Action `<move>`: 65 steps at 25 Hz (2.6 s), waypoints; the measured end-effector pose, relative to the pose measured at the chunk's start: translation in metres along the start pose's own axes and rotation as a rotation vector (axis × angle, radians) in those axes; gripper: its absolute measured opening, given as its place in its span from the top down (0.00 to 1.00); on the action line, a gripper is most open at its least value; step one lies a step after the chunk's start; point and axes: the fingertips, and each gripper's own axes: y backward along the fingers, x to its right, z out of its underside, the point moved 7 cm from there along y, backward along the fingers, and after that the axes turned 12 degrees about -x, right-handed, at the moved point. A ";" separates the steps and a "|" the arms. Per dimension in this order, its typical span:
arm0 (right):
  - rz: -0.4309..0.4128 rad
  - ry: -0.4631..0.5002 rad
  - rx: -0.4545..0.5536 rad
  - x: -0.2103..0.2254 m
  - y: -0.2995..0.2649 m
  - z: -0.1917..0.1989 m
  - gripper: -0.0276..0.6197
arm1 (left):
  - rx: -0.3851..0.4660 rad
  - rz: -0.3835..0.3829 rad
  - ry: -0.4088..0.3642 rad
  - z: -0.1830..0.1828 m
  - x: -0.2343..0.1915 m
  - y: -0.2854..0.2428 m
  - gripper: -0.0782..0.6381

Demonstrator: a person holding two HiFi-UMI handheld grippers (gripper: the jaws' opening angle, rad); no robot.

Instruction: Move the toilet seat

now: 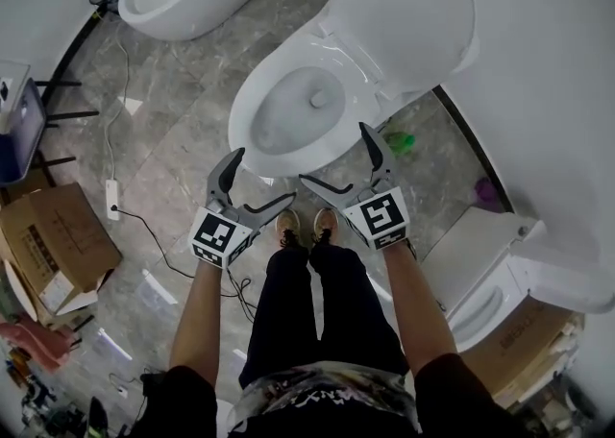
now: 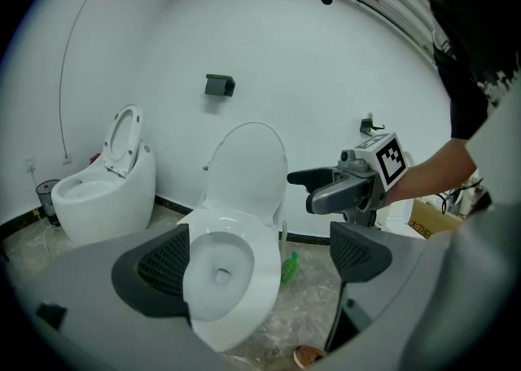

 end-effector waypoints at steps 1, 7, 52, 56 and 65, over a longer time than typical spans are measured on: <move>-0.007 -0.018 0.004 -0.001 -0.004 0.008 0.05 | -0.008 0.001 0.011 0.009 -0.001 -0.004 0.16; -0.036 -0.156 0.010 -0.005 -0.033 0.057 0.05 | -0.025 0.009 0.166 0.059 -0.008 -0.022 0.16; -0.134 -1.321 0.099 0.003 -0.132 0.211 0.13 | 0.262 -0.056 1.246 0.190 -0.037 -0.094 0.17; -0.115 -1.332 0.068 0.005 -0.135 0.215 0.20 | 0.214 -0.146 1.315 0.202 -0.039 -0.091 0.42; -0.060 -1.458 0.046 0.014 -0.133 0.237 0.60 | 0.281 -0.136 1.423 0.219 -0.043 -0.090 0.61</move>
